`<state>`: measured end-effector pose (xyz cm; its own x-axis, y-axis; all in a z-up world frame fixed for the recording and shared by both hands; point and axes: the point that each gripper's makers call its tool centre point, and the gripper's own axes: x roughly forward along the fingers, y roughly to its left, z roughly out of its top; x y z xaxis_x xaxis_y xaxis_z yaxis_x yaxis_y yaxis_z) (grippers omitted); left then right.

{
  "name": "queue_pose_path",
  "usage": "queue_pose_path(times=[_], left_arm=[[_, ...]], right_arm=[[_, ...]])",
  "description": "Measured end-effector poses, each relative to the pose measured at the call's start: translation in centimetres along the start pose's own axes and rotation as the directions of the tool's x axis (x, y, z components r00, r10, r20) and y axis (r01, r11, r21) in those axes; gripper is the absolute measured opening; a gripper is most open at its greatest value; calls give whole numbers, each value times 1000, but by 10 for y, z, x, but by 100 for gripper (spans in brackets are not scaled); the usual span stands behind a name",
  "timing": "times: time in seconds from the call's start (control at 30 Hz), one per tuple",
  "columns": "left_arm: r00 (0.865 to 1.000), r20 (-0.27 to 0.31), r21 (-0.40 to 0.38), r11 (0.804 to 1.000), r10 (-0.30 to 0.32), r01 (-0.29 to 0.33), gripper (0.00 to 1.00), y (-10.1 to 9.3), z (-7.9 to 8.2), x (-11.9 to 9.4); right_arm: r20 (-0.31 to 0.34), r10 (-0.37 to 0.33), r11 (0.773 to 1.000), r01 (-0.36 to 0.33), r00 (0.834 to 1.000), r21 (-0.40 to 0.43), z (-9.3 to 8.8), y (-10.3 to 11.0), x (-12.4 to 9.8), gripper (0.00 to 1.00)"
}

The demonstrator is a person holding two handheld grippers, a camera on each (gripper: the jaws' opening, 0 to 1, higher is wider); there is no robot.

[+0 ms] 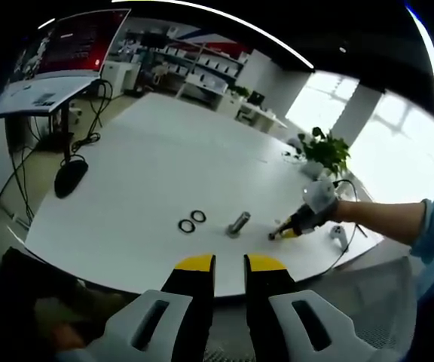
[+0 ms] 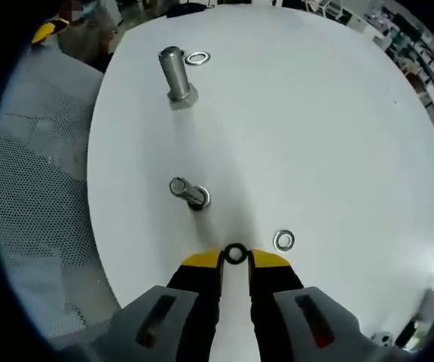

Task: Place the washer onto the threaded stud by aligning its center hole with the stud, sliding it down to the base, and recovering from edge contact or off-axis alignment until the washer reaches the visible bottom stop.

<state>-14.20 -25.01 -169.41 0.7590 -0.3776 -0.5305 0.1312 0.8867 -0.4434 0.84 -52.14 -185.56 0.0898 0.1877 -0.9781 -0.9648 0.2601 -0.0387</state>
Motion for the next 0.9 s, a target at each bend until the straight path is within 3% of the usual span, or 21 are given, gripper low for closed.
queue_pose_path(times=[0.37,0.67,0.9], left_arm=[[1000,2,-1,1000,1,-1,12,0,0,0],[1000,4,0,1000,-1,1,12,0,0,0],[1000,2,-1,1000,-4,4,12,0,0,0]], right_arm=[[-34,4,999,-5,999,-39,-2,0,0,15],[-52,-12,1000,11,999,-21,-1,1,0,15],[-18,-18,999,19,1000,46,-2,-3,0,14]])
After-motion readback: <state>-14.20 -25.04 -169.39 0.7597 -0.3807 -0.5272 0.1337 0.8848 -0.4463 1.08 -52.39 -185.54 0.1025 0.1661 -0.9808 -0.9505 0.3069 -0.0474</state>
